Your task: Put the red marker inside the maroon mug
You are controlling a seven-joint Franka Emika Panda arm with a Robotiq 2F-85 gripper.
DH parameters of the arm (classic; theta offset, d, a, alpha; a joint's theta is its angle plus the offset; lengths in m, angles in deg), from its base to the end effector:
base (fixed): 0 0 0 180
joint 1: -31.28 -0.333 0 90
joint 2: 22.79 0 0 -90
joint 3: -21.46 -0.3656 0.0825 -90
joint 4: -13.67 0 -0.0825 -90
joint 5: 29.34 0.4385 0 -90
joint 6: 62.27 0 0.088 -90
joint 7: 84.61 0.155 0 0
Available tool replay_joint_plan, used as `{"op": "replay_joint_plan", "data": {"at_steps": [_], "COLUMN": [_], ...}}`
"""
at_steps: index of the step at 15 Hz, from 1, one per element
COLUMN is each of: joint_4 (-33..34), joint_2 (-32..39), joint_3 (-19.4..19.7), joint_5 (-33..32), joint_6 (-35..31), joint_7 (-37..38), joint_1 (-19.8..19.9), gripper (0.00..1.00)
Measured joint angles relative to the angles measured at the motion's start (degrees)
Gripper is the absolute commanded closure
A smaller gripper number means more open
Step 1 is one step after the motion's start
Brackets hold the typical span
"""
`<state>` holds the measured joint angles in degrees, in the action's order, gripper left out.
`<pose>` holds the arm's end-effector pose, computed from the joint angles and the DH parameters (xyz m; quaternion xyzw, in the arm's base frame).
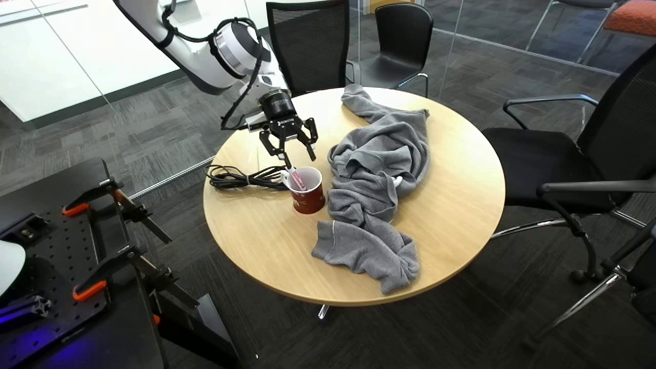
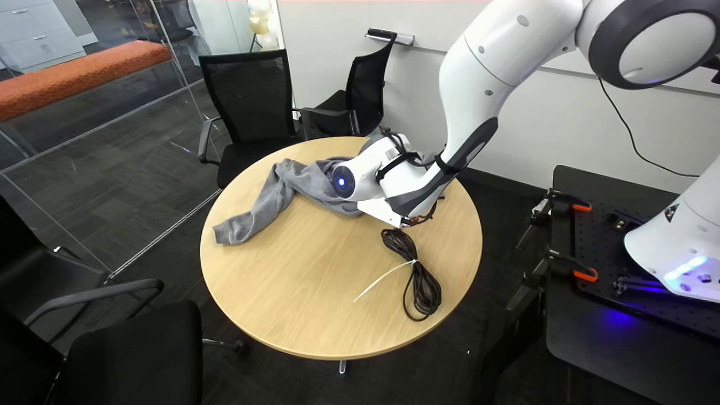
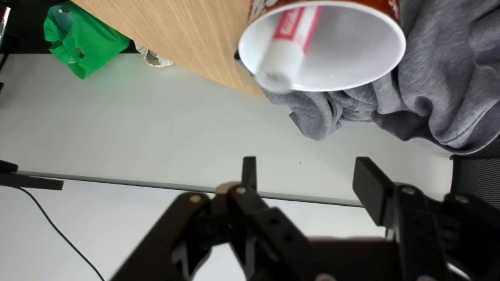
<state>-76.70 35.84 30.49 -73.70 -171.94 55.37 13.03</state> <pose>0.6643 0.0261 -0.0212 0.5773 -0.6622 0.2669 0.3962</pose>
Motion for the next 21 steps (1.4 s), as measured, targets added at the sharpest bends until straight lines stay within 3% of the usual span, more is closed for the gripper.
{"op": "replay_joint_plan", "data": {"at_steps": [1, 7, 15, 21], "joint_4": [0.1, -0.2, -6.3, -10.8], "joint_2": [0.0, -1.7, -11.9, -19.2], "joint_3": [0.0, 0.3, 0.2, 8.9], "joint_5": [0.0, 0.0, -1.8, -1.0], "joint_6": [0.0, 1.0, 6.6, 6.5], "joint_7": [0.0, 2.9, 9.0, 8.9], "joint_1": [0.0, -0.1, -0.4, -9.0], "gripper": [0.0, 0.0, 0.0, 0.0]}}
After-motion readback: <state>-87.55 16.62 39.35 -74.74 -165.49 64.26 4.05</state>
